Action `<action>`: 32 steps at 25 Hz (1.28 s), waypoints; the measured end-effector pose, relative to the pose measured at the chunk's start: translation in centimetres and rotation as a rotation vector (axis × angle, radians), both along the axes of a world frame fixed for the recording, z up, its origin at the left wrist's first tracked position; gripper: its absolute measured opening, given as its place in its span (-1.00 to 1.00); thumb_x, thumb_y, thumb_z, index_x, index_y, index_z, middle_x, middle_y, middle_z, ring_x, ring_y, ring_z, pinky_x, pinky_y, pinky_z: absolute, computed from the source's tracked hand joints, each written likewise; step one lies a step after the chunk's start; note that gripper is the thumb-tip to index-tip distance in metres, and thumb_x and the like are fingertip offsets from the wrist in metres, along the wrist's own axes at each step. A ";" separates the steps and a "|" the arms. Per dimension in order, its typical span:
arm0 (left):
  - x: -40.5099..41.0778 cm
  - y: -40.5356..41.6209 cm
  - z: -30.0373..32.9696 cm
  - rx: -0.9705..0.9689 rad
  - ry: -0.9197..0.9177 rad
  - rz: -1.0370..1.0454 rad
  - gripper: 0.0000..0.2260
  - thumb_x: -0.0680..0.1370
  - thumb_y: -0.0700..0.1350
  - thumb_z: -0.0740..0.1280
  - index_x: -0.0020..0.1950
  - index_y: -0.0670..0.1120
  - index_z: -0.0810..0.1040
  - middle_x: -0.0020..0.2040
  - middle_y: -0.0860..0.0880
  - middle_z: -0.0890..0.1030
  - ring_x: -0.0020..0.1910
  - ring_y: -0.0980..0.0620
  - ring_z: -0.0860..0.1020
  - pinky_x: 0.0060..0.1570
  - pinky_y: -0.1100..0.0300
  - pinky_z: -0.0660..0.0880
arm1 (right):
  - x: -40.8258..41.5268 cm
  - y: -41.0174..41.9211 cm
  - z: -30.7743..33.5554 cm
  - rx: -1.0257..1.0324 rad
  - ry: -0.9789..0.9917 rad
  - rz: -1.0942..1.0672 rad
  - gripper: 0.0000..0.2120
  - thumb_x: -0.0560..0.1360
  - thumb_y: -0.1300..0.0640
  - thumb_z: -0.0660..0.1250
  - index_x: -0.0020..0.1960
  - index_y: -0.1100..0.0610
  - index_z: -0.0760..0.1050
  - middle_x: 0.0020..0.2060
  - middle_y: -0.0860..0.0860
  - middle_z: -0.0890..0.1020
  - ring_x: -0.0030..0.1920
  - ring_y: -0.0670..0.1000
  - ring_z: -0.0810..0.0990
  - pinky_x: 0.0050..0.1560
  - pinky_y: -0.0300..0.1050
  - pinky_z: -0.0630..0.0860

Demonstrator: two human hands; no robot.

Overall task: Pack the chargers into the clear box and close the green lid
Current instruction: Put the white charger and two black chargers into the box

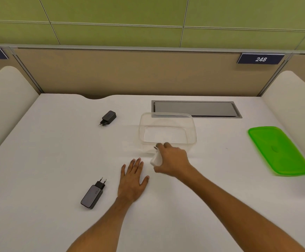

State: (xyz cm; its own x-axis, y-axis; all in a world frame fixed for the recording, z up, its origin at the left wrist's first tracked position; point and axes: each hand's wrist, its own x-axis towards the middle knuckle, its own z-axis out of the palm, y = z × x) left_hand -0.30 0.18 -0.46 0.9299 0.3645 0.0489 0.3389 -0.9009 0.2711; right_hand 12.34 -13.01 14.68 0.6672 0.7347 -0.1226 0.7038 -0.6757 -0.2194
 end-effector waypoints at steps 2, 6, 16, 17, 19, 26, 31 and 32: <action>0.1 -0.1 0.1 0.000 -0.007 0.003 -0.42 0.56 0.20 0.02 0.52 -0.05 0.20 0.54 0.01 0.19 0.52 0.05 0.07 0.47 -0.02 -0.15 | 1.8 1.6 1.1 0.063 -0.042 -0.033 -0.23 0.24 -0.23 0.44 0.36 0.00 0.30 0.16 0.04 0.54 0.02 0.16 0.61 -0.05 0.02 0.53; 0.1 -0.2 0.3 -0.014 -0.005 0.012 -0.42 0.56 0.19 0.02 0.52 -0.03 0.18 0.55 0.04 0.16 0.53 0.07 0.05 0.48 0.00 -0.16 | 5.5 4.9 2.4 0.115 -0.081 -0.102 -0.21 0.23 -0.20 0.47 0.37 0.01 0.30 0.19 0.06 0.53 0.03 0.19 0.60 -0.05 0.03 0.54; 0.0 -0.1 0.4 -0.021 0.033 0.019 -0.43 0.58 0.20 0.01 0.54 -0.01 0.10 0.56 0.06 0.07 0.53 0.13 -0.08 0.50 -0.01 -0.17 | 12.3 6.3 -1.7 -0.149 0.013 -0.301 -0.37 0.24 -0.15 0.48 0.18 0.15 0.44 -0.07 0.06 0.62 -0.11 0.11 0.58 -0.20 -0.09 0.41; 0.0 -0.1 0.4 -0.020 0.032 0.022 -0.43 0.58 0.20 0.01 0.54 -0.01 0.11 0.56 0.06 0.08 0.53 0.13 -0.08 0.50 -0.02 -0.15 | 12.7 6.1 -2.2 -0.164 0.027 -0.323 -0.41 0.24 -0.13 0.48 0.14 0.15 0.46 -0.15 0.04 0.59 -0.18 0.10 0.54 -0.23 -0.10 0.42; 0.0 -0.1 0.5 -0.026 0.031 0.025 -0.43 0.58 0.19 0.02 0.54 -0.01 0.11 0.56 0.06 0.10 0.53 0.13 -0.07 0.50 -0.02 -0.14 | 13.2 5.6 -3.1 -0.187 0.074 -0.361 -0.49 0.23 -0.09 0.50 0.05 0.16 0.50 -0.32 -0.01 0.52 -0.27 0.08 0.51 -0.27 -0.12 0.43; 0.1 -0.1 0.4 -0.036 -0.007 0.027 -0.44 0.57 0.18 0.09 0.53 -0.02 0.16 0.55 0.05 0.14 0.52 0.11 -0.01 0.47 -0.04 -0.10 | 13.9 4.2 -4.3 -0.283 0.141 -0.382 -0.59 0.23 -0.06 0.51 -0.05 0.15 0.53 -0.41 -0.01 0.47 -0.27 0.08 0.54 -0.25 -0.13 0.49; 0.1 -0.1 0.4 -0.044 -0.012 0.027 -0.44 0.57 0.18 0.10 0.52 -0.02 0.18 0.54 0.04 0.17 0.53 0.09 0.03 0.48 -0.04 -0.10 | 13.9 3.9 -4.8 -0.297 0.128 -0.377 -0.51 0.26 -0.08 0.51 0.07 0.16 0.52 -0.24 0.03 0.54 -0.23 0.09 0.52 -0.20 -0.09 0.48; 0.1 -0.1 0.4 -0.041 -0.009 0.028 -0.44 0.57 0.18 0.10 0.52 -0.02 0.18 0.54 0.04 0.17 0.53 0.09 0.03 0.48 -0.04 -0.10 | 13.9 3.9 -4.6 -0.309 0.131 -0.374 -0.47 0.26 -0.11 0.51 0.11 0.16 0.52 -0.21 0.03 0.55 -0.21 0.09 0.53 -0.18 -0.09 0.48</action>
State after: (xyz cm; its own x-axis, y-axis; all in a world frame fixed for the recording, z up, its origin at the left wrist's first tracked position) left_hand -0.16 0.07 -0.02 0.9189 0.3922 0.0420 0.3610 -0.8792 0.3110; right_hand 26.23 -9.06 10.05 0.8422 0.3642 -0.3976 0.3808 -0.9238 -0.0395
